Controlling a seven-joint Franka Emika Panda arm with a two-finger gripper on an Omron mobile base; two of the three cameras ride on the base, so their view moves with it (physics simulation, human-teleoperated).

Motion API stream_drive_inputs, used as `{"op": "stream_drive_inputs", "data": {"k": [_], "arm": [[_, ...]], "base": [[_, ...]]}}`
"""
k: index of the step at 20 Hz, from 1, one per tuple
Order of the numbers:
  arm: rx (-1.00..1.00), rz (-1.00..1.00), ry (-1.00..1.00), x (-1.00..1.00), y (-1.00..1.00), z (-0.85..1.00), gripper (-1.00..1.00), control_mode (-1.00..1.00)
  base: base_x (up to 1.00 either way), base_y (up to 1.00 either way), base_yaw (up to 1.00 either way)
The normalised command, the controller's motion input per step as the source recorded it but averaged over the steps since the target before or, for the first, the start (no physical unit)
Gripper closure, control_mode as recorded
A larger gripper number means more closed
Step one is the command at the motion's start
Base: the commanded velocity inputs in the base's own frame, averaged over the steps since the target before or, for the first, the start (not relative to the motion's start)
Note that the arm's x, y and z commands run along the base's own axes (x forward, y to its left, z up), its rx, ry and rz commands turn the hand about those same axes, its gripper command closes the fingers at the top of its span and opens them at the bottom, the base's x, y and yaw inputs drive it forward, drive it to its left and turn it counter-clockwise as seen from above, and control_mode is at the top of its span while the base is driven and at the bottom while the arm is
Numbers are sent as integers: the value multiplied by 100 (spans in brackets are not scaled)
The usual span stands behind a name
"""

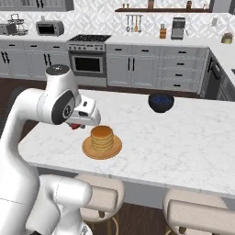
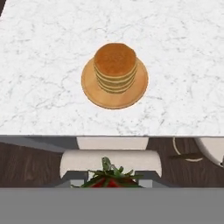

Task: Take the strawberry from the fridge and place it on top of the pancake, located on the dining counter.

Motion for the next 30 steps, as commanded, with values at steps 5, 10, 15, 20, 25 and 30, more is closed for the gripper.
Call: {"op": "stream_drive_inputs", "data": {"k": [5,10,15,20,25,30], "arm": [[0,0,0,59,0,-41,100,-100],[0,-3,0,56,0,-34,100,-100],[0,-3,0,60,0,-35,100,-100],[0,-3,0,67,0,-26,100,-100],[0,-2,0,60,0,-22,100,-100],[0,0,0,31,0,-30,100,-100]], "base": [[0,0,0],[0,0,0],[0,0,0],[0,0,0],[0,0,0],[0,0,0]]}}
